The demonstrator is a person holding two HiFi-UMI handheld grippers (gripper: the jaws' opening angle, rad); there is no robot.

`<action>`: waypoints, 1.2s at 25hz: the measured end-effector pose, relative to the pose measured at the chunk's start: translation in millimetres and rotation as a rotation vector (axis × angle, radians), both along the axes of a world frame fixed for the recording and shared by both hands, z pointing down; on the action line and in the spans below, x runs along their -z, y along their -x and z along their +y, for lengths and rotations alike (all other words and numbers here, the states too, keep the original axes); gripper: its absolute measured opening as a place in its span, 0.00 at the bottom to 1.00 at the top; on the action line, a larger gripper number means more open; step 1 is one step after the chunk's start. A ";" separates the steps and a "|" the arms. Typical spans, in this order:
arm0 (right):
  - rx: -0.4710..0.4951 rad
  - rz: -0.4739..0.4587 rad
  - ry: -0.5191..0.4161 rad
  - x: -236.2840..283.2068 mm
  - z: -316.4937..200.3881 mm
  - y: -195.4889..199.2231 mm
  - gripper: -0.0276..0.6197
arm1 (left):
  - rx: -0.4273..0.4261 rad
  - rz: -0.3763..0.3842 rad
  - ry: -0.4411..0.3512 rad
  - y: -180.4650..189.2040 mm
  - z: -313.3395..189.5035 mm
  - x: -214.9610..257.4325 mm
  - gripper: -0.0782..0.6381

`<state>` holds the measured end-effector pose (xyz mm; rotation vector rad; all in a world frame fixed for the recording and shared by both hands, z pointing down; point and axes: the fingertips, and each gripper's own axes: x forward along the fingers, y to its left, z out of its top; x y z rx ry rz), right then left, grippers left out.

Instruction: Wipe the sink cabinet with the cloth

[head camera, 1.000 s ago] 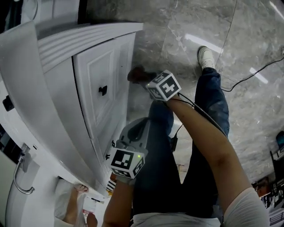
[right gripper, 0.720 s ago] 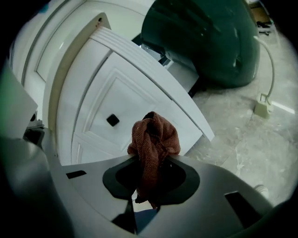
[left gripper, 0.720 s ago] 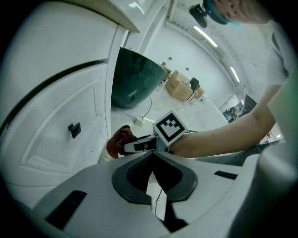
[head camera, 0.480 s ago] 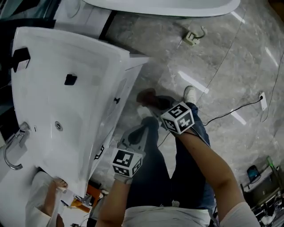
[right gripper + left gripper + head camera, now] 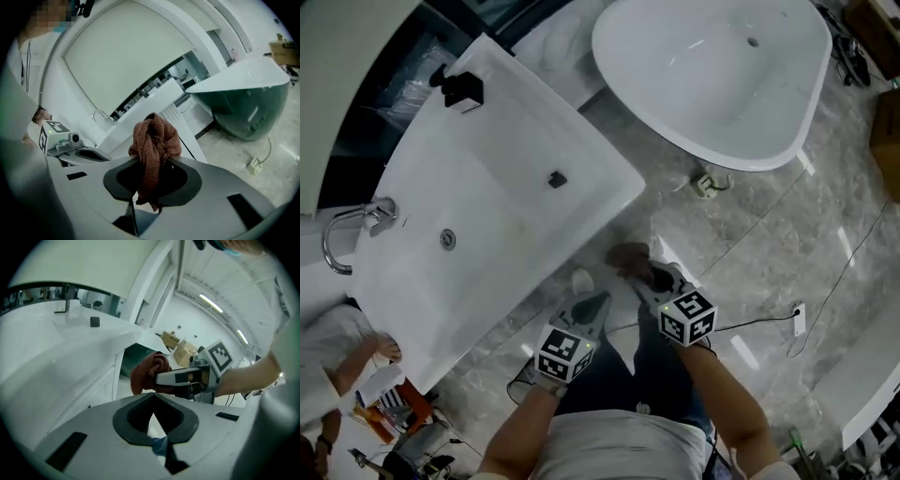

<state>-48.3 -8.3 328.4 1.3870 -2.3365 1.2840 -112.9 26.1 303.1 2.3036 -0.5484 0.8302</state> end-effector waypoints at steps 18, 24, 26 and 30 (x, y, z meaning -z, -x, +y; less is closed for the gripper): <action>0.097 0.098 -0.347 237.4 -80.4 46.5 0.17 | 0.246 0.223 -0.278 58.9 -103.7 204.5 0.12; 0.102 0.099 -0.479 312.3 -86.7 54.6 0.17 | 0.269 0.316 -0.393 64.7 -115.7 270.8 0.12; 0.105 0.109 -0.519 332.6 -87.1 55.5 0.17 | 0.261 0.349 -0.429 61.8 -117.3 293.3 0.12; 0.086 0.114 -0.586 368.4 -88.1 51.7 0.17 | 0.246 0.388 -0.509 60.1 -122.2 331.6 0.12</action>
